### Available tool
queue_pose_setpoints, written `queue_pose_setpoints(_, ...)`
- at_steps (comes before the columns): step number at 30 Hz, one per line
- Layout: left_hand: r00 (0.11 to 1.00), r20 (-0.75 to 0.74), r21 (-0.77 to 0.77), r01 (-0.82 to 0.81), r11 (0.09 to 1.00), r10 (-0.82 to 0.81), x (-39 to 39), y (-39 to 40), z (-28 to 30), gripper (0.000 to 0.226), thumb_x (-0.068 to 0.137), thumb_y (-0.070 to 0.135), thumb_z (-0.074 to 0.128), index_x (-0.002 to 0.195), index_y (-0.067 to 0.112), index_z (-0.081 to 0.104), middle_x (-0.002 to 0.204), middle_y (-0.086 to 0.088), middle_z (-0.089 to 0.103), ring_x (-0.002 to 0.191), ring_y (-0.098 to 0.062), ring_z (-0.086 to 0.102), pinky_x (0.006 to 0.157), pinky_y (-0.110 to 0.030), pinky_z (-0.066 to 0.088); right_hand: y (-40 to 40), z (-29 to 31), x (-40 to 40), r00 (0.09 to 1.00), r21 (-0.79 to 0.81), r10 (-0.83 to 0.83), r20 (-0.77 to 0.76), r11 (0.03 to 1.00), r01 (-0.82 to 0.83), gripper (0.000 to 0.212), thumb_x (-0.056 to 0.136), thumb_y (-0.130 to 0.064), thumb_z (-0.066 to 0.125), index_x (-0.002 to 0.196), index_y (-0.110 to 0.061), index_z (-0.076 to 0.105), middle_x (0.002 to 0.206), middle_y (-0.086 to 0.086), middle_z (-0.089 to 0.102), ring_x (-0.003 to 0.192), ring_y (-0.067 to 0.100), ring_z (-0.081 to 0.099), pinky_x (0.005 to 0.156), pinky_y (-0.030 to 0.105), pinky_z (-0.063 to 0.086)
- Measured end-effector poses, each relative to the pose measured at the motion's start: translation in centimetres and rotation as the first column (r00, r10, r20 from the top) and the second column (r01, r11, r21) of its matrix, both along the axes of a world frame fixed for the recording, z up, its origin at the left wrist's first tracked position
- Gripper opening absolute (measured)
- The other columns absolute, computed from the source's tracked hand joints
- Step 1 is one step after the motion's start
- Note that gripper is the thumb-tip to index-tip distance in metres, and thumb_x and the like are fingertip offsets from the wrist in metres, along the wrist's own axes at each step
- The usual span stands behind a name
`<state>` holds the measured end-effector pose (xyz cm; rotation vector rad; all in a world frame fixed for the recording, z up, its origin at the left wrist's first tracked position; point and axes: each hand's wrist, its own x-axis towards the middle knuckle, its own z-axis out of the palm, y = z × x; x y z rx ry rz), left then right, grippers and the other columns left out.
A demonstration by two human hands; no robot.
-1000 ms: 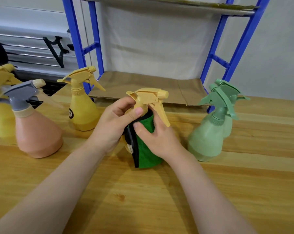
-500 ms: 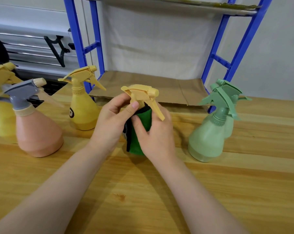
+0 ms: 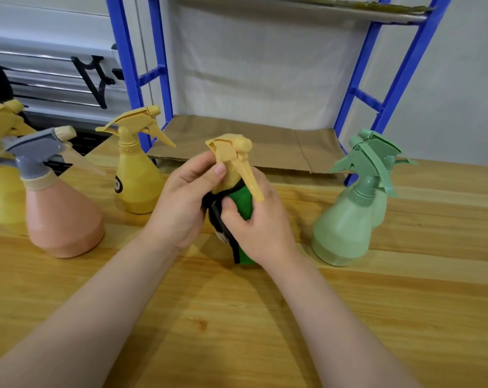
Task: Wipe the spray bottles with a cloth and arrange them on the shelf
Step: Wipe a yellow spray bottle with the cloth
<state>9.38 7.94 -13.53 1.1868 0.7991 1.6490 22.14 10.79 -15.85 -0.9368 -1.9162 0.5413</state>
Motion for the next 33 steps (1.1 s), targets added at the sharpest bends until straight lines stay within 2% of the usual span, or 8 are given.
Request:
queue_pose_setpoints(4, 0.99, 0.129, -0.078, -0.04, 0.996, 0.05, -0.8, 0.2, 0.5, 0.031, 0.086, 0.021, 0.057, 0.114, 0.013, 0.068, 0.096, 0.001, 0.073, 0.095, -0.012, 0.067, 0.08, -0.025, 0.054, 0.0, -0.2, 0.1, 0.999, -0.041, -0.002, 0.049, 0.999, 0.004, 0.072, 0.078, -0.049, 0.049, 0.141, -0.016, 0.044, 0.134, -0.002, 0.056, 0.124, 0.012, 0.05, 0.104, 0.034, 0.042)
queue_pose_setpoints(8, 0.98, 0.176, -0.099, -0.081, 0.992, 0.097, -1.6, 0.4, 0.6, 0.027, 0.091, 0.022, 0.055, 0.115, 0.014, 0.065, 0.093, 0.004, 0.069, 0.087, -0.009, 0.063, 0.076, -0.024, 0.054, -0.1, -0.2, 0.4, 0.998, -0.098, 0.05, 0.031, 0.994, -0.046, 0.075, 0.078, -0.047, 0.051, 0.146, -0.018, 0.036, 0.14, -0.003, 0.049, 0.13, 0.011, 0.045, 0.109, 0.035, 0.039)
queue_pose_setpoints(13, 0.962, 0.244, -0.09, -0.105, 0.99, 0.124, -2.2, 0.6, 0.7, 0.021, 0.095, 0.025, 0.053, 0.11, 0.018, 0.066, 0.093, 0.006, 0.066, 0.088, -0.008, 0.061, 0.079, -0.024, 0.053, -0.4, 0.0, 0.6, 0.997, -0.141, 0.083, 0.001, 0.987, -0.082, 0.078, 0.08, -0.043, 0.053, 0.15, -0.019, 0.029, 0.146, -0.004, 0.043, 0.134, 0.007, 0.038, 0.112, 0.024, 0.031)
queue_pose_setpoints(19, 0.885, 0.436, -0.063, -0.152, 0.986, 0.164, -2.9, 0.5, 1.3, 0.023, 0.1, 0.021, 0.05, 0.101, 0.02, 0.073, 0.098, 0.006, 0.072, 0.099, -0.01, 0.065, 0.089, -0.03, 0.052, -0.4, -0.3, 0.7, 0.991, -0.195, 0.129, -0.035, 0.972, -0.134, 0.084, 0.079, -0.053, 0.044, 0.152, -0.019, 0.021, 0.145, 0.0, 0.044, 0.134, 0.012, 0.041, 0.113, 0.038, 0.036)
queue_pose_setpoints(22, 0.928, 0.344, -0.049, -0.136, 0.989, 0.145, -3.0, 0.4, 1.3, 0.021, 0.099, 0.023, 0.051, 0.11, 0.019, 0.069, 0.103, 0.005, 0.07, 0.107, -0.013, 0.061, 0.092, -0.032, 0.051, -0.3, -0.4, 0.8, 0.991, -0.181, 0.132, -0.029, 0.974, -0.135, 0.081, 0.084, -0.057, 0.043, 0.152, -0.018, 0.021, 0.144, 0.0, 0.046, 0.134, 0.013, 0.042, 0.112, 0.041, 0.037)
queue_pose_setpoints(26, 0.981, 0.136, -0.073, -0.129, 0.989, 0.138, -2.1, 0.1, 1.2, 0.024, 0.094, 0.023, 0.053, 0.113, 0.016, 0.067, 0.097, 0.007, 0.071, 0.094, -0.008, 0.064, 0.078, -0.025, 0.054, -0.1, -0.2, 0.7, 0.993, -0.167, 0.12, 0.011, 0.979, -0.117, 0.078, 0.084, -0.059, 0.043, 0.15, -0.02, 0.028, 0.144, -0.002, 0.048, 0.132, 0.012, 0.045, 0.109, 0.041, 0.04)
queue_pose_setpoints(30, 0.997, 0.071, -0.086, 0.0, 0.996, 0.006, -1.1, 0.2, 0.4, 0.03, 0.086, 0.015, 0.062, 0.115, 0.007, 0.065, 0.095, -0.003, 0.071, 0.084, -0.013, 0.067, 0.075, -0.025, 0.055, -0.1, 0.1, 0.8, 0.991, -0.137, 0.134, -0.006, 0.982, -0.134, 0.064, 0.081, -0.051, 0.047, 0.136, -0.019, 0.045, 0.119, -0.007, 0.061, 0.108, 0.007, 0.057, 0.09, 0.029, 0.048)
queue_pose_setpoints(33, 0.995, 0.072, -0.077, 0.067, 0.995, -0.062, -0.8, 0.4, 0.1, 0.035, 0.084, 0.01, 0.062, 0.117, 0.002, 0.056, 0.104, -0.014, 0.067, 0.087, -0.018, 0.067, 0.083, -0.03, 0.056, -0.1, 0.4, 0.9, 0.992, -0.132, 0.124, -0.024, 0.983, -0.126, 0.06, 0.079, -0.052, 0.047, 0.129, -0.02, 0.05, 0.105, -0.012, 0.061, 0.095, 0.003, 0.058, 0.079, 0.02, 0.044)
